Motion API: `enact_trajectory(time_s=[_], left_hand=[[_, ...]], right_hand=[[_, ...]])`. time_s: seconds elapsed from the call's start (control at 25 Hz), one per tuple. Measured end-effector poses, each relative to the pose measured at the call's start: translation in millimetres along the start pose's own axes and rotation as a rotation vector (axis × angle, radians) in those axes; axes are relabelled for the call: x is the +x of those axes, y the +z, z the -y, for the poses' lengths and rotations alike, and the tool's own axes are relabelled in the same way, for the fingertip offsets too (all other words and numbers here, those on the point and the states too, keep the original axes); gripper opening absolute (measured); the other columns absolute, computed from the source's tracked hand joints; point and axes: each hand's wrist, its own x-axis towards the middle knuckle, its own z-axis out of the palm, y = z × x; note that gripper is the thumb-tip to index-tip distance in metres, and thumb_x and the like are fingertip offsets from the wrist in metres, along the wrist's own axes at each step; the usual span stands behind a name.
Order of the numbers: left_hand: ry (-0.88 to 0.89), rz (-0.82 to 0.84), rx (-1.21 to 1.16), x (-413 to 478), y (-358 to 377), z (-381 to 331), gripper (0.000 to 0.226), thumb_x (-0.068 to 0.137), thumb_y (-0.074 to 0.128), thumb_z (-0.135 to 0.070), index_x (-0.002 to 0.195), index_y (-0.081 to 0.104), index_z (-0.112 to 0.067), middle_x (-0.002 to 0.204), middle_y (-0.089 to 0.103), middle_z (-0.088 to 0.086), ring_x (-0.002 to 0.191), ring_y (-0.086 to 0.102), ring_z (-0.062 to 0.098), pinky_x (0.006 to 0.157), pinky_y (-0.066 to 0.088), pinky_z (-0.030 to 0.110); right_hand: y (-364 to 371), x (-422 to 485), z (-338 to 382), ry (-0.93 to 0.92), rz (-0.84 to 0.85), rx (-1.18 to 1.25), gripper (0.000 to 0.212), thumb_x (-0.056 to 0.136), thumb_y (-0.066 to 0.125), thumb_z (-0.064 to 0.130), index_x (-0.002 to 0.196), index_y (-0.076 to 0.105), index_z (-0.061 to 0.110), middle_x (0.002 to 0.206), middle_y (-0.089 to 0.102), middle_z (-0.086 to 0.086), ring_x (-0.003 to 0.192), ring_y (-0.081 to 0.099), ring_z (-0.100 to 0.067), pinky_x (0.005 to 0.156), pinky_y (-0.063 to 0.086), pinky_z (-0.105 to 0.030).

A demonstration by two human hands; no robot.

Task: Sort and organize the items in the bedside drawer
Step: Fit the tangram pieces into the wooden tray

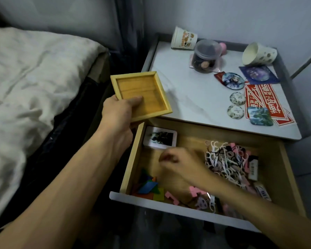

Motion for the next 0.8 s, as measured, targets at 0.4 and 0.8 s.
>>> enact_trajectory(time_s=[0.4, 0.8], left_hand=[[-0.026, -0.006, -0.039, 1, 1, 1, 0.019, 0.088, 0.067, -0.007, 0.093, 0.054, -0.02, 0.097, 0.064, 0.003, 0.088, 0.064, 0.019, 0.074, 0.06, 0.038], [-0.022, -0.007, -0.013, 3, 4, 3, 0.018, 0.088, 0.067, -0.008, 0.096, 0.055, -0.019, 0.097, 0.064, 0.003, 0.088, 0.064, 0.018, 0.07, 0.06, 0.035]], right_hand=[[47, 27, -15, -0.369, 0.142, -0.741, 0.05, 0.08, 0.072, 0.036, 0.122, 0.045, 0.03, 0.115, 0.042, 0.001, 0.097, 0.046, -0.019, 0.077, 0.05, -0.038], [39, 41, -22, 0.134, 0.069, 0.014, 0.03, 0.077, 0.078, 0.007, 0.102, 0.062, 0.01, 0.099, 0.062, 0.001, 0.083, 0.057, -0.001, 0.065, 0.041, -0.003]])
